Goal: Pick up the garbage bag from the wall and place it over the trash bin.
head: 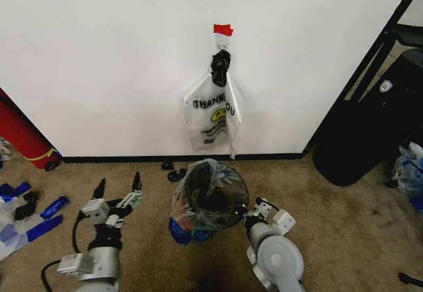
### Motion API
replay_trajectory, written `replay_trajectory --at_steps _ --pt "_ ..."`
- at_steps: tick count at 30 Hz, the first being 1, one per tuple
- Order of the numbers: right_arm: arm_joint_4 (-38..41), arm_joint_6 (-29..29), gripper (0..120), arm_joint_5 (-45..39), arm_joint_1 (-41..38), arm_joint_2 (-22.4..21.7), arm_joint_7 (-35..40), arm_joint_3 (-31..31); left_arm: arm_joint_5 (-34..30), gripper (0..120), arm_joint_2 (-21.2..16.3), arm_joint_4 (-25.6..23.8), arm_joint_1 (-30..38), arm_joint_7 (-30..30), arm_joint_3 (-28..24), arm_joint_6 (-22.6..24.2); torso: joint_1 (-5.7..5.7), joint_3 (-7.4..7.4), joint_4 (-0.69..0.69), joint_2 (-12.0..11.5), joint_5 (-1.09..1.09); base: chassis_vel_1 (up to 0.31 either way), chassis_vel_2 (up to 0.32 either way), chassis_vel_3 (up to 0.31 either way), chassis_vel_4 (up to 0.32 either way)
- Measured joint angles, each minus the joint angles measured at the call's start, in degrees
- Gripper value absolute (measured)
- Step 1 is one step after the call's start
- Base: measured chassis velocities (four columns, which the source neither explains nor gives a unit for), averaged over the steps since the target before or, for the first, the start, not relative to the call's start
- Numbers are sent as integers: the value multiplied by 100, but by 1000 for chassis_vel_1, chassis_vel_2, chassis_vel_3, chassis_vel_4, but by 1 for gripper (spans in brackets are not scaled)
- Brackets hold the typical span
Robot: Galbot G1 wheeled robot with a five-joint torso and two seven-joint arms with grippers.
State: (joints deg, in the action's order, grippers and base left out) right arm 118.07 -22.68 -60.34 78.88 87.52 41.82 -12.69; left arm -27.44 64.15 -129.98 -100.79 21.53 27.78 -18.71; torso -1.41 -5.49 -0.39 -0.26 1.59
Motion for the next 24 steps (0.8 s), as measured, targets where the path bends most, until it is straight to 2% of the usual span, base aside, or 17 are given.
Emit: replay_trajectory --at_steps 2,3,5,7,8,13,16,18,20,22,24 --pt "1 -13 0 1 -3 3 -5 9 0 100 17 -13 -17 2 7 0 0 0 0 0 0 0 0 0 0" --pt "12 -29 6 2 -3 4 -27 21 2 100 40 -24 -27 6 7 0 0 0 0 0 0 0 0 0 0" --pt "26 -42 9 8 3 3 -50 24 8 100 57 -32 -29 9 -4 6 0 0 0 0 0 0 0 0 0" --pt "47 -64 19 143 49 -8 -209 33 14 100 86 -47 -26 14 -51 28 0 0 0 0 0 0 0 0 0" --pt "47 -64 19 143 49 -8 -209 33 14 100 86 -47 -26 14 -51 28 0 0 0 0 0 0 0 0 0" --pt "197 -77 44 516 179 -37 -482 92 -89 100 148 -138 -19 41 -113 186 0 0 -1 0 0 0 0 0 0" --pt "196 -75 50 606 191 -62 -510 92 -90 100 155 -145 -22 45 -133 202 0 0 0 0 0 0 0 0 0" --pt "191 16 62 1040 276 -135 -762 102 -89 100 167 -160 -33 51 -161 212 0 0 0 0 0 0 0 0 0" --pt "192 60 66 1215 323 -167 -911 110 -88 100 177 -163 -35 51 -170 214 0 0 -1 0 0 0 0 0 0" --pt "211 145 77 1613 441 -255 -1339 129 -80 100 218 -164 -37 57 -201 222 0 0 0 0 0 0 0 0 0" --pt "211 167 79 1695 458 -276 -1424 130 -79 100 222 -164 -37 58 -208 225 0 0 0 0 0 0 0 0 0"
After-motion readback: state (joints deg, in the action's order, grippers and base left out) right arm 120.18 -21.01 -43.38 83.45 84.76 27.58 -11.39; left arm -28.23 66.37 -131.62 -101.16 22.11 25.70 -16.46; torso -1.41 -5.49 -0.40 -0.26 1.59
